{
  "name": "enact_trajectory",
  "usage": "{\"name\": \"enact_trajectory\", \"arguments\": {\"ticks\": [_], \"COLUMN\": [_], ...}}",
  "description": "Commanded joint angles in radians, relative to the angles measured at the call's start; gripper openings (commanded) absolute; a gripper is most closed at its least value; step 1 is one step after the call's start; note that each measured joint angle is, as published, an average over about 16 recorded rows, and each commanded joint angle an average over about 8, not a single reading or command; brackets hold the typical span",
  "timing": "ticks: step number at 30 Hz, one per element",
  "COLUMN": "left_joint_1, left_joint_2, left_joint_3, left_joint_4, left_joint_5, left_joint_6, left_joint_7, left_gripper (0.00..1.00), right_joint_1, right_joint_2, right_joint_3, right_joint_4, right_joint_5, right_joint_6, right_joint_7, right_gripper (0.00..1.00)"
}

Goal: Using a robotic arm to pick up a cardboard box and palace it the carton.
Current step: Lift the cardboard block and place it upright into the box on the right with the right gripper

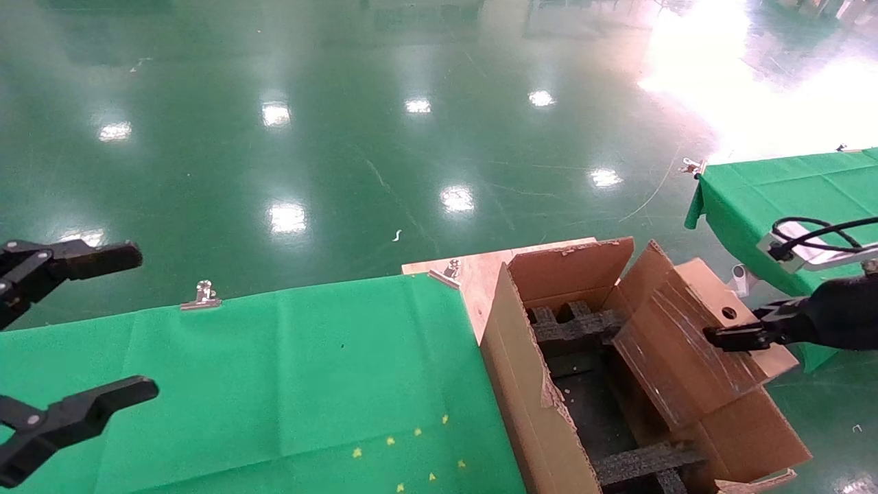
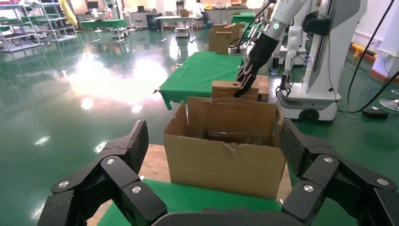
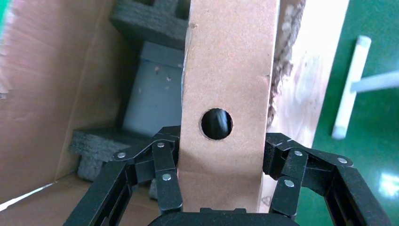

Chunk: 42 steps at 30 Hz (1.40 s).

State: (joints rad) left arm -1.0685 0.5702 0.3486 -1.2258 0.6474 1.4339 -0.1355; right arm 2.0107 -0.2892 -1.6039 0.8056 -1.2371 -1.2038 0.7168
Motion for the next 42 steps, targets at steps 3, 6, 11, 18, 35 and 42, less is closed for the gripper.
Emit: {"name": "enact_trajectory", "arguments": {"ticks": [3,6,11,18,35,42], "left_joint_1": [0.000,0.000,0.000,0.000,0.000,0.000], "left_joint_2": [0.000,0.000,0.000,0.000,0.000,0.000], "left_joint_3": [0.000,0.000,0.000,0.000,0.000,0.000], "left_joint_4": [0.000,0.000,0.000,0.000,0.000,0.000], "left_joint_5": [0.000,0.000,0.000,0.000,0.000,0.000], "left_joint_6": [0.000,0.000,0.000,0.000,0.000,0.000], "left_joint_7": [0.000,0.000,0.000,0.000,0.000,0.000], "left_gripper": [1.00,1.00,1.00,1.00,1.00,1.00], "right_joint_1": [-0.011,-0.023,-0.051,-0.102,-0.245,-0.295], "right_joint_2": [0.011,0.013,0.009,-0.003,-0.085,-0.139], "right_joint_3": [-0.014,-0.023,-0.038,-0.058,-0.096,-0.104], "right_joint_4": [0.036,0.064,0.100,0.130,0.087,0.033], "right_joint_5": [-0.023,-0.033,-0.048,-0.050,-0.002,0.016], "right_joint_6": [0.028,0.055,0.113,0.194,0.366,0.395], "right_joint_7": [0.079,0.129,0.200,0.279,0.358,0.349], "right_gripper": [0.00,0.00,0.00,0.00,0.00,0.00]}}
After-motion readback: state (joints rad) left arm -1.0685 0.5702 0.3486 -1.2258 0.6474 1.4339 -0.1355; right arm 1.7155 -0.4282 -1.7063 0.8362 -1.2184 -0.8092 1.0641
